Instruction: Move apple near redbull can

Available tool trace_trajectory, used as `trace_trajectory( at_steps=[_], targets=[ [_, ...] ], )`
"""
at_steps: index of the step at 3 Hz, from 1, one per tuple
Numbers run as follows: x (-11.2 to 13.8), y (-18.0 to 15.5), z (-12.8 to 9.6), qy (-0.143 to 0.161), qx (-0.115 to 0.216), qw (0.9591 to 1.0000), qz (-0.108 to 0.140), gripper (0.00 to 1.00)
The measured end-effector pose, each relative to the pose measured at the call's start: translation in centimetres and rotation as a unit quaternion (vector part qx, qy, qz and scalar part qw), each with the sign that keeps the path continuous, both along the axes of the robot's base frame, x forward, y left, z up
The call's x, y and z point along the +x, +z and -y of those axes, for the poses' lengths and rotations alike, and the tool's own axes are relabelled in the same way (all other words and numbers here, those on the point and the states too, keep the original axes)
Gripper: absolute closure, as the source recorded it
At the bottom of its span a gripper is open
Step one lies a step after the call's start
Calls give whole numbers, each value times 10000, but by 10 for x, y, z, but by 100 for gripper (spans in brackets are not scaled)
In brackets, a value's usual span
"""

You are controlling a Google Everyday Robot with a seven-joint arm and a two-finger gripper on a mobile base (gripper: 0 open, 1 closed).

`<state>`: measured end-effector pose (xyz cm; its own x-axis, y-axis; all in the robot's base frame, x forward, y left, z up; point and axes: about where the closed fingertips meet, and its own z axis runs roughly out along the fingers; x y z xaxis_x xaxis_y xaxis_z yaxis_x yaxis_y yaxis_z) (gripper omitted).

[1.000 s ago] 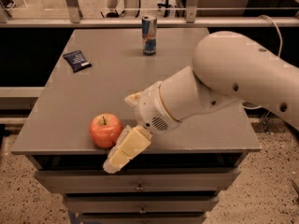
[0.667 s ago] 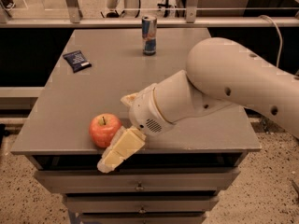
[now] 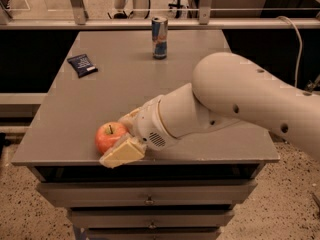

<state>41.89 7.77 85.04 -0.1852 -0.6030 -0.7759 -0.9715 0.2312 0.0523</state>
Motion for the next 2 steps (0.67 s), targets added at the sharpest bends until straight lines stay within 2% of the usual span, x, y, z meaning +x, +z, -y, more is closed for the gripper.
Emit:
trace_trajectory(
  at_steps=[1,2],
  targets=[
    [0,-14,2,-309,74,9993,-185,68],
    [5,-18,10,-525,77,9983,-245,92]
  ],
)
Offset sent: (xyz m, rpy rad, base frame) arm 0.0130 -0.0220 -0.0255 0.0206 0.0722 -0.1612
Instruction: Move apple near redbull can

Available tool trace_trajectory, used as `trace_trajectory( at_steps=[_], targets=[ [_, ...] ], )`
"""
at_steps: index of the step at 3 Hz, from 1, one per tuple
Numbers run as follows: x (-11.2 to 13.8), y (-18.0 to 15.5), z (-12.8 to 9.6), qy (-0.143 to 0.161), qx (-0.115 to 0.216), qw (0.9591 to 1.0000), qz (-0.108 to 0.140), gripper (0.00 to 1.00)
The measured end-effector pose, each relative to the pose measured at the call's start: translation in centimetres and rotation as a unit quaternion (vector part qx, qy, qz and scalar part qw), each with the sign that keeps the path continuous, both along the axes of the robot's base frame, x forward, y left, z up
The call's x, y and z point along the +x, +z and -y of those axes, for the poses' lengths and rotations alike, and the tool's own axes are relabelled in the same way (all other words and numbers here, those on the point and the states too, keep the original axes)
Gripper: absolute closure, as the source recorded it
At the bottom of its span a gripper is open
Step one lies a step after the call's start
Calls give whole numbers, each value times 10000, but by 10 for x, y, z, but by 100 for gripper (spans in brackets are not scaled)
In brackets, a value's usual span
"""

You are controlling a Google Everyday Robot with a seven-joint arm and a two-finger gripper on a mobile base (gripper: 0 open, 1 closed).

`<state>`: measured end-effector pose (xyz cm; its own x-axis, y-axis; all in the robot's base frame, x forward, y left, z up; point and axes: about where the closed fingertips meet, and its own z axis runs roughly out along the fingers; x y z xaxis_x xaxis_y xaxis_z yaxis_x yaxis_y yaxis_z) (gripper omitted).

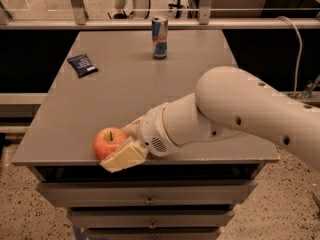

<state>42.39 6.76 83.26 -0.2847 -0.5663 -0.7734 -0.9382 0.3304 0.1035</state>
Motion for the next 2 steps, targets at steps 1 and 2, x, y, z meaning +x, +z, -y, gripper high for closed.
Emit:
trace_trajectory(
  at_steps=[1,2],
  targets=[
    [21,26,45,-351,-220,9985,348,100],
    [59,100,128,-1035,-372,9877,1109,100]
  ],
)
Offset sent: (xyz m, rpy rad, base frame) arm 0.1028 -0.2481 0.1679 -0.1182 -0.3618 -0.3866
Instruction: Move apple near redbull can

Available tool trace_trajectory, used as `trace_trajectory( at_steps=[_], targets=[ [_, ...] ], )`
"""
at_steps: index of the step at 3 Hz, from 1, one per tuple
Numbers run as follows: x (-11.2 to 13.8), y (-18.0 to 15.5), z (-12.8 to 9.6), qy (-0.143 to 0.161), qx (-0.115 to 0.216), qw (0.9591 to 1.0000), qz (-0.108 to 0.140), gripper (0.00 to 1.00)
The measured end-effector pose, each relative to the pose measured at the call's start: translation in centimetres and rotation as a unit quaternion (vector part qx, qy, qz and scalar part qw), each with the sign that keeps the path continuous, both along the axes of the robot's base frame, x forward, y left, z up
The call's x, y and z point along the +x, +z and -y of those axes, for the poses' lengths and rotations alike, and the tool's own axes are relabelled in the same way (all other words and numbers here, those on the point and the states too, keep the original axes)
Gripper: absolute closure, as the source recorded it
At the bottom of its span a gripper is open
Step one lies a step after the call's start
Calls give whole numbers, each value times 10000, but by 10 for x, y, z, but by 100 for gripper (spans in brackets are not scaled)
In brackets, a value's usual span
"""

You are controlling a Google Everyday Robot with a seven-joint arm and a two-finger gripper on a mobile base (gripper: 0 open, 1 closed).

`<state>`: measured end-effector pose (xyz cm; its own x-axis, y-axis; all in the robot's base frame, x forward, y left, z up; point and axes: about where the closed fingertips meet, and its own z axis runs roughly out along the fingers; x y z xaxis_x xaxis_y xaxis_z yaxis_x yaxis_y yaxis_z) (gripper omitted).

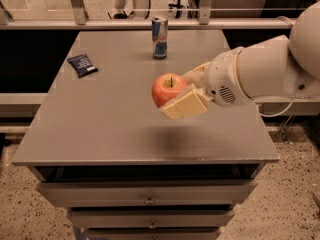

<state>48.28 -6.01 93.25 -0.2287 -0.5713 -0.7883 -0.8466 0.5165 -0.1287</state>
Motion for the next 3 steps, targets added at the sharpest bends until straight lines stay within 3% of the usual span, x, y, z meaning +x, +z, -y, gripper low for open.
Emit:
trace_trajectory(
  at_steps=[1,3],
  targets=[
    [20,1,2,-82,-30,9999,113,100],
    [137,-10,31,-615,-174,9969,467,100]
  ],
)
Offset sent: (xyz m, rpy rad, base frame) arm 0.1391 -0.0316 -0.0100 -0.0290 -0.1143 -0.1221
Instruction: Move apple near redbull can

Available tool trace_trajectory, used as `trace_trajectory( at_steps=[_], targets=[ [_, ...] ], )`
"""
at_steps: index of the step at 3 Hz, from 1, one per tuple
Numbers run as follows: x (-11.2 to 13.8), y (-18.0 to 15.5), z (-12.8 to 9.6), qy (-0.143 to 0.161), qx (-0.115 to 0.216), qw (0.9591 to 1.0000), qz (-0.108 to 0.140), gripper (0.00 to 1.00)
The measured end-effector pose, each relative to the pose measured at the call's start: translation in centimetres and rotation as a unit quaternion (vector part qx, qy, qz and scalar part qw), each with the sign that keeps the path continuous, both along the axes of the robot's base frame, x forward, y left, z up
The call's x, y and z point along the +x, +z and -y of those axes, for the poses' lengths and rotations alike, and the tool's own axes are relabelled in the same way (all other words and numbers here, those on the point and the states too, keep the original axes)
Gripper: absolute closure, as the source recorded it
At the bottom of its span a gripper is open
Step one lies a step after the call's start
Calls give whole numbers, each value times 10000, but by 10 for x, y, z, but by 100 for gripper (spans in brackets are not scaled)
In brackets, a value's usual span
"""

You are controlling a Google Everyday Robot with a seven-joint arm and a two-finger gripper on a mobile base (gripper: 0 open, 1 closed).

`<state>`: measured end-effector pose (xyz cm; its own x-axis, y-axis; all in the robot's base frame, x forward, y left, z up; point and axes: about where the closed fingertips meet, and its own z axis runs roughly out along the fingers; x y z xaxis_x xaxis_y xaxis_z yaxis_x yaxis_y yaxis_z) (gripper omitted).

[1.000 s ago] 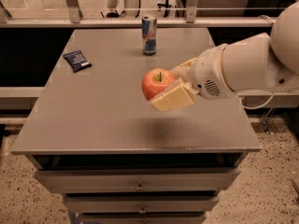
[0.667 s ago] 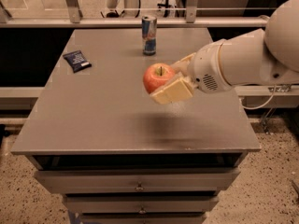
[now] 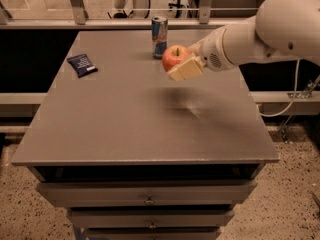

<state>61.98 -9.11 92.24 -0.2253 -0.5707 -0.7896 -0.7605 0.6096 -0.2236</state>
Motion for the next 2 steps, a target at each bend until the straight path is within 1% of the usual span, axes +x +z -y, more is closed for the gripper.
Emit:
trace_trajectory(
  at_steps=[1,2],
  targets=[
    [78,-11,26,-406,-248,9989,31,100],
    [113,-18,42,-609,-429,9972,-6,100]
  ],
)
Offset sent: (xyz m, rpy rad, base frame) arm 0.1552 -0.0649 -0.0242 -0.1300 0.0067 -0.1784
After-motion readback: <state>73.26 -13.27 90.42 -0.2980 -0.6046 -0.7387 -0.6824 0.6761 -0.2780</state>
